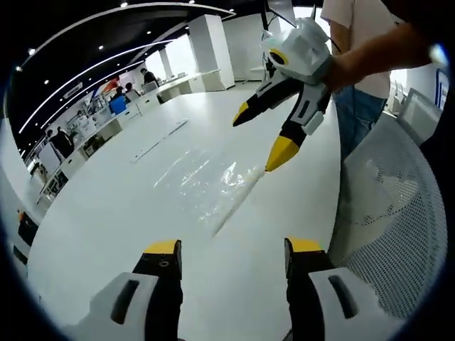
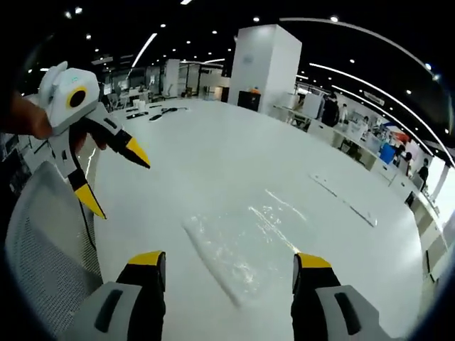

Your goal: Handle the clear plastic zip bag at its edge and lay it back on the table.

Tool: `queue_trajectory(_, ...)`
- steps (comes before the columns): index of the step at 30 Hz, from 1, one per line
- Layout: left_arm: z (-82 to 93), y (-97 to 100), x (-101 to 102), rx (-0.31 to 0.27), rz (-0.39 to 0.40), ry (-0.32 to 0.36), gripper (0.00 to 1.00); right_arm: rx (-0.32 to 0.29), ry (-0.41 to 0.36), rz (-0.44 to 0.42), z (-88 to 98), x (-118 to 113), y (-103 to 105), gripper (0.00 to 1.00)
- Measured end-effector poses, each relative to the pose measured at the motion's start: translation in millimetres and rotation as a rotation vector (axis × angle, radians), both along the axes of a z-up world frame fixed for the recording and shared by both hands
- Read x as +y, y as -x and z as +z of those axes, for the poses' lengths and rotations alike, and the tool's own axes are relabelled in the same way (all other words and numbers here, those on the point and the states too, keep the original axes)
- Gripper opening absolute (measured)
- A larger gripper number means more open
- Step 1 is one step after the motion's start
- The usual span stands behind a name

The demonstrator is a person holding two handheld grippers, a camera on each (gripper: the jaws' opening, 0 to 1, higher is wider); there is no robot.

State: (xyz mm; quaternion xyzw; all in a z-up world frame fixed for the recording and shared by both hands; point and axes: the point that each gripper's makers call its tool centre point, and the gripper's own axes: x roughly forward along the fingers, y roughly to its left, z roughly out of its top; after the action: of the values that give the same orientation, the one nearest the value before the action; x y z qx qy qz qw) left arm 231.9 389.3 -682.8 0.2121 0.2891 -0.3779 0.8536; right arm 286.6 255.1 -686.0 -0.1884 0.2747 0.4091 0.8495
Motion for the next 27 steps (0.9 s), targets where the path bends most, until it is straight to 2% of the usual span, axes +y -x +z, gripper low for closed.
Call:
queue_trajectory(2, 1.5, 0.1, -0.7, 0.003, 0.014, 0.013, 0.64, 0.003, -0.01, -0.02, -1.4, -3.6, 2.3, 0.78)
queue_trajectory(5, 2.2, 0.7, -0.5, 0.008, 0.03, 0.022, 0.67, -0.025, -0.041, -0.067, 3.9, -10.0, 2.9, 0.85)
queue_trajectory(8, 4.4, 1.4, -0.3, 0.008, 0.073, 0.049, 0.75, -0.023, -0.087, -0.115, 8.4, -15.8, 6.4, 0.92)
queue_trajectory(11, -2.5, 2.9, 3.6, 0.032, 0.079, 0.063, 0.74, -0.02, -0.103, -0.133, 9.2, -19.0, 8.9, 0.96)
queue_trajectory(14, 0.3, 5.8, 3.6, 0.044, 0.112, 0.112, 0.78, -0.03, -0.127, -0.166, 12.3, -23.7, 15.6, 0.98)
queue_trajectory(19, 4.9, 5.9, 4.4, 0.063, 0.17, 0.203, 0.91, -0.043, -0.206, -0.233, 17.6, -31.4, 21.6, 1.0)
queue_trajectory(21, 6.3, 7.1, 4.6, 0.056, 0.176, 0.215, 0.93, -0.047, -0.231, -0.249, 19.6, -33.3, 28.6, 1.0)
queue_trajectory(24, 10.3, 6.3, 4.5, 0.02, 0.193, 0.268, 0.98, -0.067, -0.254, -0.266, 23.2, -36.7, 34.3, 1.0)
queue_trajectory(27, 13.9, 9.6, 1.9, 0.012, 0.2, 0.303, 0.99, -0.108, -0.257, -0.266, 29.0, -39.3, 41.9, 1.0)
